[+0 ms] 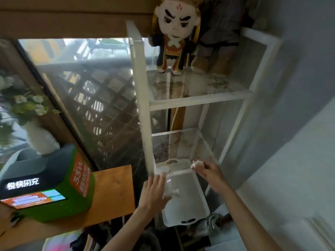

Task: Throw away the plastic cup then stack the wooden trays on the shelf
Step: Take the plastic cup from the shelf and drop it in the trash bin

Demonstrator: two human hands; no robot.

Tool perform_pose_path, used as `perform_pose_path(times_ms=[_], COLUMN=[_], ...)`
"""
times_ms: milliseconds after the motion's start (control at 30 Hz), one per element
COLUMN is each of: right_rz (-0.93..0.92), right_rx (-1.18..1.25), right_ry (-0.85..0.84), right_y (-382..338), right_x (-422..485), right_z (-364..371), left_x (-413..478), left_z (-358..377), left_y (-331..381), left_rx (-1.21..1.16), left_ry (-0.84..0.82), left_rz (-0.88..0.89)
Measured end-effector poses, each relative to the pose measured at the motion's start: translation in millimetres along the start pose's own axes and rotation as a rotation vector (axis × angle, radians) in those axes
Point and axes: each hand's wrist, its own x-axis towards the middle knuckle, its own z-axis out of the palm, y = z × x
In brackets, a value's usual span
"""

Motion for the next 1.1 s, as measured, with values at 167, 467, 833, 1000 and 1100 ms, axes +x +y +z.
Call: perform_pose_path(times_ms=[167, 467, 833, 1000, 1100], right_rz=[0.060, 0.043, 0.025, 0.095, 0.185], right_rx=[0.138, -0.113, -0.286, -0.473, -0.555], right_ry=[0.039, -0.081, -0.047, -0.104, -0.127], right_y=[28, 93, 137, 176, 222], right_x=[-62, -145, -160, -142, -119], right_z=[62, 195, 199, 189, 184], left_x=[-69, -158, -183, -183, -182], left_z=[-10, 9, 34, 89, 138], left_y=[-51, -114, -125, -123, -136], left_rx=[-0.083, -0.147, -0.110, -0.118, -0.087], left_ry=[0.035, -0.005, -0.086, -0.238, -0.337], left_rz=[-0.028, -0.117, -0.142, -0.362, -0.471])
